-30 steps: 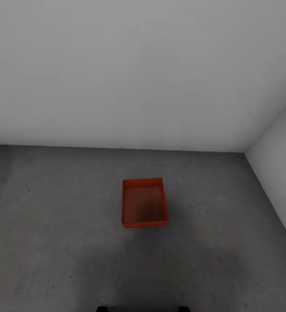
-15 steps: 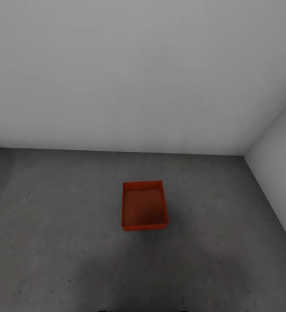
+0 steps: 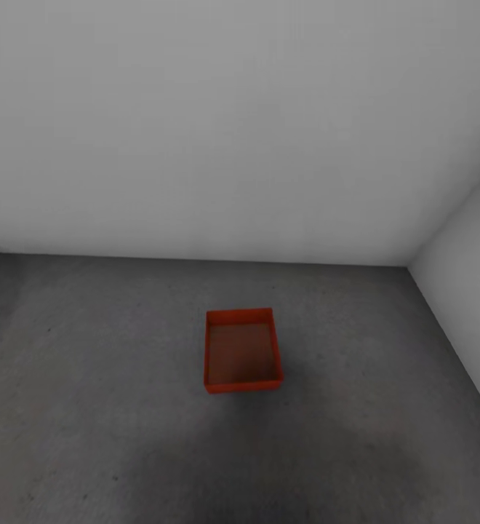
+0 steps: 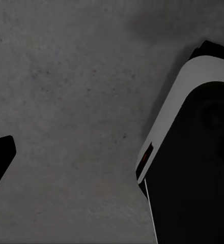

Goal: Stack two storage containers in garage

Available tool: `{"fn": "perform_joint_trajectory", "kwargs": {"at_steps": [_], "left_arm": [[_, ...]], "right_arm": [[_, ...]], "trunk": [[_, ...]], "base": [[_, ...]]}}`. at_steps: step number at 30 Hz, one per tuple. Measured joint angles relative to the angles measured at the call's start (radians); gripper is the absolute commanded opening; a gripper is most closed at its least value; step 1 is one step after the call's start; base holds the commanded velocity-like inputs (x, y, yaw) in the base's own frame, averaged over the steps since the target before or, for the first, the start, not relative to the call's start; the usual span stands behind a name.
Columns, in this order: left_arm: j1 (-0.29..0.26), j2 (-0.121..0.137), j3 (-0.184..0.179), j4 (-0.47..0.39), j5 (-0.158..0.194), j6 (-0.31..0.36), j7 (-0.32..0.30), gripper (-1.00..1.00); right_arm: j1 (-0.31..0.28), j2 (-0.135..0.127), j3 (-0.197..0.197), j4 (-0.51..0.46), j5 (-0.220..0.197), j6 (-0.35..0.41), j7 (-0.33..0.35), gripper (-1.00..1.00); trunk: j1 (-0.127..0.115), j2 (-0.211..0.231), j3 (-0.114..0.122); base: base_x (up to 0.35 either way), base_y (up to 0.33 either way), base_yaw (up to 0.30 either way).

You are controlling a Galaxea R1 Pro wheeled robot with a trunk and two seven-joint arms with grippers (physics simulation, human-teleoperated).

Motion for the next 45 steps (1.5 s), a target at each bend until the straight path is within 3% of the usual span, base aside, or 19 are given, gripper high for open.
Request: {"fn": "perform_joint_trajectory", "kwargs": {"at_steps": [42, 44, 45], "left_arm": [[0.000, -0.002, 0.002, -0.002, 0.003, -0.012, 0.000, 1.00], [0.017, -0.055, 0.002, 0.002, 0.011, -0.020, -0.017, 1.00], [0.055, -0.075, 0.002, 0.001, 0.009, -0.023, -0.060, 1.00]], "right_arm": [[0.023, 0.001, 0.000, 0.000, 0.000, -0.011, -0.002, 1.00], [0.023, 0.001, 0.001, 0.000, 0.001, -0.011, -0.001, 1.00], [0.023, 0.001, 0.001, 0.000, 0.001, -0.011, -0.001, 1.00]], "trunk": [[0.000, 0.000, 0.068], [0.000, 0.000, 0.071], [0.000, 0.000, 0.072]], "base": [[0.000, 0.000, 0.000], [0.000, 0.000, 0.000], [0.000, 0.000, 0.000]]}}
